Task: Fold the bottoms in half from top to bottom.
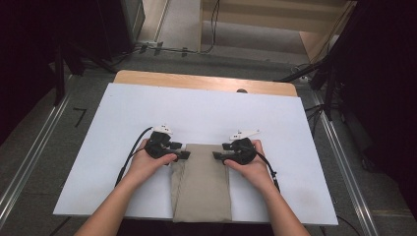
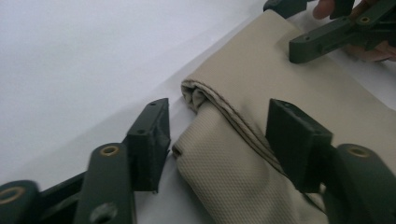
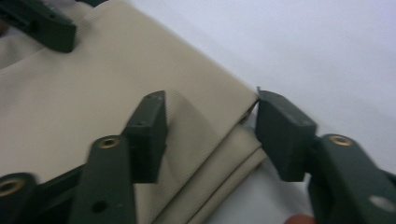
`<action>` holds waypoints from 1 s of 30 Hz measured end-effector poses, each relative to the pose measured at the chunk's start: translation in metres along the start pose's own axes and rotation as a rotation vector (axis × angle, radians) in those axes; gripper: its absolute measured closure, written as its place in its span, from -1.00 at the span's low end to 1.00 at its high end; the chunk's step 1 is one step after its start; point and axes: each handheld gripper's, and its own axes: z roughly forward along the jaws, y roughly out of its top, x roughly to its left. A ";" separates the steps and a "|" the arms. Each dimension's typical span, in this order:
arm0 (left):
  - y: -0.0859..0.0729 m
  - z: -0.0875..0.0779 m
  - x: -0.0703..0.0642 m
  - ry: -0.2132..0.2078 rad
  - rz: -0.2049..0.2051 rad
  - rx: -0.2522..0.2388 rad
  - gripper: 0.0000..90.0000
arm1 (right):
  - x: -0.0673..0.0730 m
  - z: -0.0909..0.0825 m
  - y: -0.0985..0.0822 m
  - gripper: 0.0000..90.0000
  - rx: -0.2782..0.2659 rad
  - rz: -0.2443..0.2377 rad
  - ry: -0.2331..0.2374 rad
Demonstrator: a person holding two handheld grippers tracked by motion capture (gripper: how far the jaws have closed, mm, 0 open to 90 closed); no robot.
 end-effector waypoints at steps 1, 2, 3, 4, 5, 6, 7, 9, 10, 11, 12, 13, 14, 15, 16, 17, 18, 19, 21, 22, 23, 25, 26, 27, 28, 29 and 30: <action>0.000 0.000 -0.001 0.003 -0.001 0.006 0.10 | 0.001 -0.001 -0.001 0.17 0.005 -0.005 0.005; 0.000 -0.001 -0.001 0.014 0.000 0.010 0.18 | 0.001 -0.002 -0.002 0.31 0.011 -0.010 0.016; 0.000 -0.001 0.000 0.012 -0.005 0.011 0.37 | 0.001 -0.003 -0.003 0.49 0.015 -0.013 0.037; 0.000 0.000 0.001 -0.010 -0.021 0.009 0.56 | 0.000 -0.004 -0.004 0.66 0.014 -0.013 0.063; 0.001 -0.001 0.000 -0.012 -0.013 0.003 0.70 | 0.001 -0.005 -0.004 0.74 0.004 -0.020 0.066; 0.002 -0.001 -0.001 0.002 0.009 0.001 0.77 | 0.001 -0.005 -0.003 0.77 0.002 -0.025 0.058; 0.005 -0.001 -0.002 0.012 0.027 -0.003 0.81 | 0.000 -0.006 -0.002 0.79 -0.011 -0.020 0.055; 0.014 -0.004 -0.001 0.027 0.048 -0.021 0.83 | -0.002 -0.010 0.003 0.80 -0.046 -0.008 0.047; 0.019 -0.006 0.001 0.026 0.055 -0.035 0.84 | -0.003 -0.013 0.006 0.80 -0.062 -0.010 0.035; 0.025 -0.009 0.002 0.034 0.069 -0.051 0.84 | -0.005 -0.015 0.010 0.80 -0.074 -0.011 0.024; 0.032 -0.011 0.003 0.040 0.088 -0.067 0.84 | -0.007 -0.018 0.015 0.80 -0.089 -0.017 0.016; 0.039 -0.013 0.003 0.050 0.109 -0.080 0.84 | -0.008 -0.021 0.020 0.80 -0.101 -0.015 0.009; 0.047 -0.014 0.003 0.055 0.126 -0.087 0.84 | -0.010 -0.024 0.026 0.80 -0.110 -0.024 0.000; 0.055 -0.016 0.004 0.063 0.145 -0.088 0.84 | -0.012 -0.027 0.032 0.80 -0.119 -0.035 -0.010; 0.062 -0.017 0.004 0.073 0.164 -0.096 0.84 | -0.013 -0.029 0.038 0.80 -0.125 -0.038 -0.024; 0.070 -0.019 0.005 0.080 0.179 -0.104 0.84 | -0.015 -0.031 0.045 0.80 -0.131 -0.046 -0.037; 0.077 -0.020 0.006 0.085 0.187 -0.117 0.84 | -0.017 -0.033 0.051 0.80 -0.142 -0.047 -0.048; 0.083 -0.022 0.007 0.086 0.188 -0.137 0.84 | -0.019 -0.035 0.056 0.81 -0.155 -0.051 -0.065; 0.095 -0.024 0.012 0.085 0.179 -0.178 0.83 | -0.024 -0.038 0.067 0.81 -0.179 -0.039 -0.102; 0.100 -0.024 0.014 0.107 0.180 -0.205 0.79 | -0.027 -0.038 0.073 0.79 -0.191 -0.028 -0.101; 0.103 -0.025 0.016 0.138 0.187 -0.237 0.61 | -0.031 -0.039 0.077 0.70 -0.205 -0.017 -0.105; 0.107 -0.027 0.018 0.204 0.170 -0.278 0.05 | -0.036 -0.040 0.086 -0.01 -0.211 0.006 -0.145; 0.108 -0.029 0.019 0.220 0.155 -0.278 -0.22 | -0.039 -0.041 0.089 -0.20 -0.211 0.025 -0.156; 0.108 -0.032 0.019 0.216 0.140 -0.276 -0.42 | -0.040 -0.044 0.090 -0.30 -0.228 0.036 -0.165; 0.106 -0.035 0.019 0.216 0.130 -0.278 -0.54 | -0.041 -0.047 0.089 -0.40 -0.243 0.044 -0.169; 0.103 -0.038 0.019 0.207 0.122 -0.290 -0.62 | -0.041 -0.051 0.088 -0.43 -0.257 0.045 -0.163; 0.099 -0.042 0.020 0.182 0.116 -0.305 -0.66 | -0.041 -0.054 0.085 -0.44 -0.270 0.040 -0.157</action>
